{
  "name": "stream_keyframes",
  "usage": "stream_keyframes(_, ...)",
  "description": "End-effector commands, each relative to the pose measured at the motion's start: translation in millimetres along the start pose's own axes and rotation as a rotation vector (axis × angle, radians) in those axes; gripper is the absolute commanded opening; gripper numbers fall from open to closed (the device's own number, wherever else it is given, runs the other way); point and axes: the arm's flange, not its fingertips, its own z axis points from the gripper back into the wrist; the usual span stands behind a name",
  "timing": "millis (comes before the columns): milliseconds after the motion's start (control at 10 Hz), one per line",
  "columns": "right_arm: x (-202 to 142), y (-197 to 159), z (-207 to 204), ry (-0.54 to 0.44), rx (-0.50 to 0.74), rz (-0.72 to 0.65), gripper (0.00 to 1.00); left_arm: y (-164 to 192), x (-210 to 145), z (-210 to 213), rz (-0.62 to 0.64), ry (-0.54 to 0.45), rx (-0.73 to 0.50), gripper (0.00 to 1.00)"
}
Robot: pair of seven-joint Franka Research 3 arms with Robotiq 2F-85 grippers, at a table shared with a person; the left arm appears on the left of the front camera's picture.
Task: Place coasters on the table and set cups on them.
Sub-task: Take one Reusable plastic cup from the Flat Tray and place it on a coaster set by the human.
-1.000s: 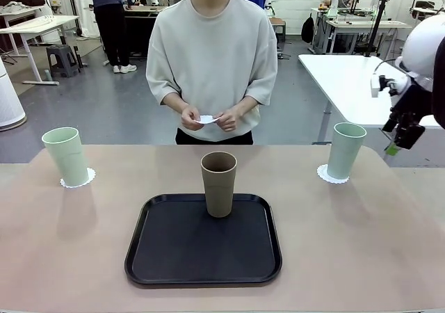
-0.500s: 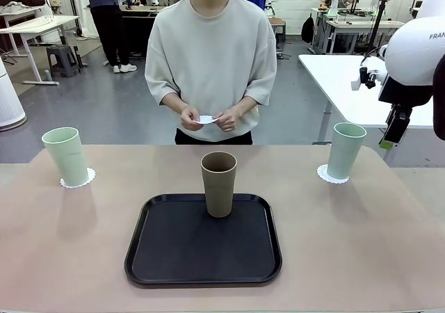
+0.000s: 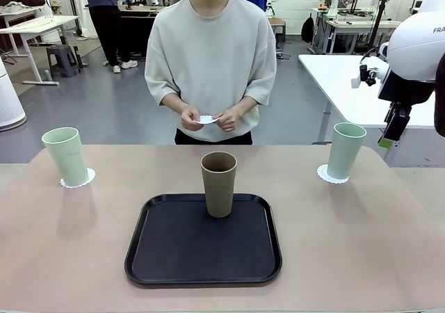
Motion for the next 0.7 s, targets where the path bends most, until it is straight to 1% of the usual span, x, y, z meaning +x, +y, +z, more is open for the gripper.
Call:
stream_keyframes(0,-2.1,3.7,-3.0,0.015,-0.025,-0.008,1.00,-2.3,-0.3,1.5,0.007,-0.004,0.006,1.00)
stream_keyframes(600,-2.1,3.7,-3.0,0.015,-0.025,-0.008,1.00,-2.3,-0.3,1.5,0.007,-0.004,0.006,1.00)
